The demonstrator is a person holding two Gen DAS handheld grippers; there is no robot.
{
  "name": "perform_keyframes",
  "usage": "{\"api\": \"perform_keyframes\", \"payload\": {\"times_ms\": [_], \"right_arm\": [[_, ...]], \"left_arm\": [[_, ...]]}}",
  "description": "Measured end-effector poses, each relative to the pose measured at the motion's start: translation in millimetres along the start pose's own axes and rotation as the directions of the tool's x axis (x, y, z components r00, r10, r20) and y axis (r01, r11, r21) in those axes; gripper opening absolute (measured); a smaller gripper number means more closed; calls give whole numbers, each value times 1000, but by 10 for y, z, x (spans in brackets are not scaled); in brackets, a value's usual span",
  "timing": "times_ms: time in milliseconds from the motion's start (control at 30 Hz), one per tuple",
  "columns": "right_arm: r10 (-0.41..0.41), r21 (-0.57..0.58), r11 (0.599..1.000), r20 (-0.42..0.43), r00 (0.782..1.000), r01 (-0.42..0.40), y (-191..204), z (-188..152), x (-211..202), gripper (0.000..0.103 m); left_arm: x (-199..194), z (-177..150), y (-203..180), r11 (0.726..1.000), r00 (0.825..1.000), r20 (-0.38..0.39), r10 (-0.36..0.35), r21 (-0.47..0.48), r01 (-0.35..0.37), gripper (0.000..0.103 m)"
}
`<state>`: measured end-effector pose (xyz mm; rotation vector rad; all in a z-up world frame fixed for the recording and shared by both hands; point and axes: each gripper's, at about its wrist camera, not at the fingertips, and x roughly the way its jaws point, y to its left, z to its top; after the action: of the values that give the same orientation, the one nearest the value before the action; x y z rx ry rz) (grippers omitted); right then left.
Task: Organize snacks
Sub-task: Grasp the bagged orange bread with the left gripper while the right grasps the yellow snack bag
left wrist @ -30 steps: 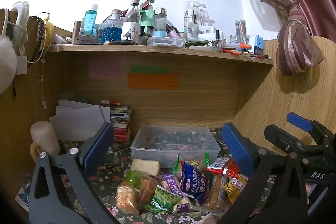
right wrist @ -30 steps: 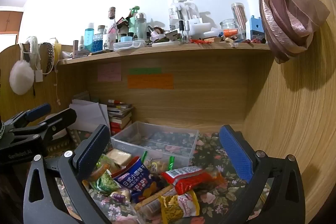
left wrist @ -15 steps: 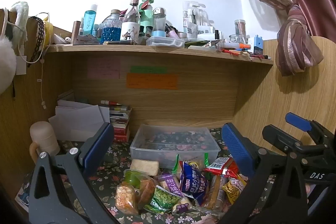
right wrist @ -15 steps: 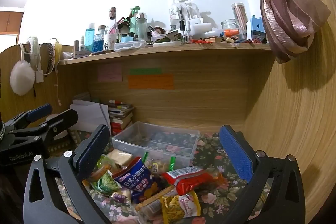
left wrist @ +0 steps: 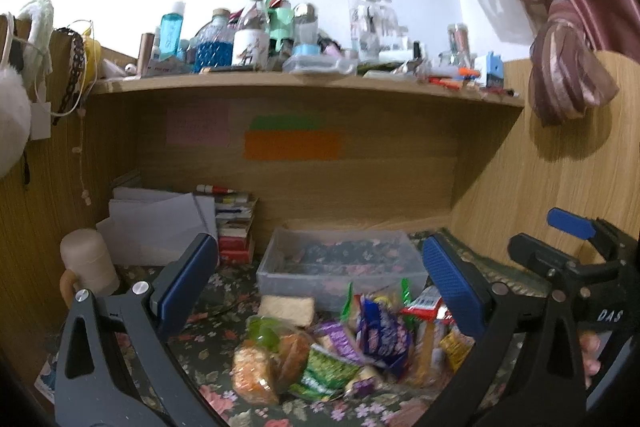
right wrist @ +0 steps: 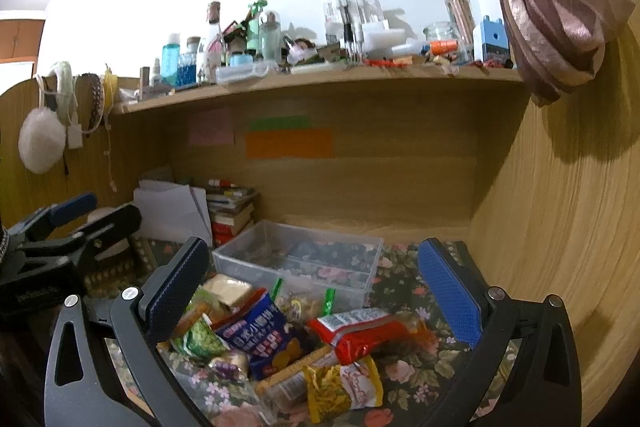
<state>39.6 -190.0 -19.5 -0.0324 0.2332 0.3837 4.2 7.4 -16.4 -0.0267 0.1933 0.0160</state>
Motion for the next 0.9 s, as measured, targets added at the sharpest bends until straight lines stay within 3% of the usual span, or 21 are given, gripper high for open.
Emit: {"api": "perform_keyframes", "payload": {"times_ms": [233, 433, 700, 833, 900], "right_arm": [[-26, -16, 1000, -149, 988, 24, -141, -297, 222, 103], [-49, -26, 999, -294, 955, 43, -235, -641, 403, 103], [-18, 23, 999, -428, 904, 30, -313, -969, 630, 103], [-12, 37, 999, -464, 886, 33, -336, -1060, 731, 103], [-6, 49, 998, -478, 879, 33, -357, -1089, 786, 103]], "left_arm": [[227, -307, 303, 999, 989, -143, 46, -9, -48, 103], [426, -614, 498, 997, 963, -263, 55, -37, -67, 103], [686, -942, 618, 994, 921, -386, 52, -71, -86, 89], [776, -1043, 632, 992, 907, -418, 58, -76, -99, 84], [811, -1074, 645, 992, 902, -428, 55, -82, -100, 77]]}}
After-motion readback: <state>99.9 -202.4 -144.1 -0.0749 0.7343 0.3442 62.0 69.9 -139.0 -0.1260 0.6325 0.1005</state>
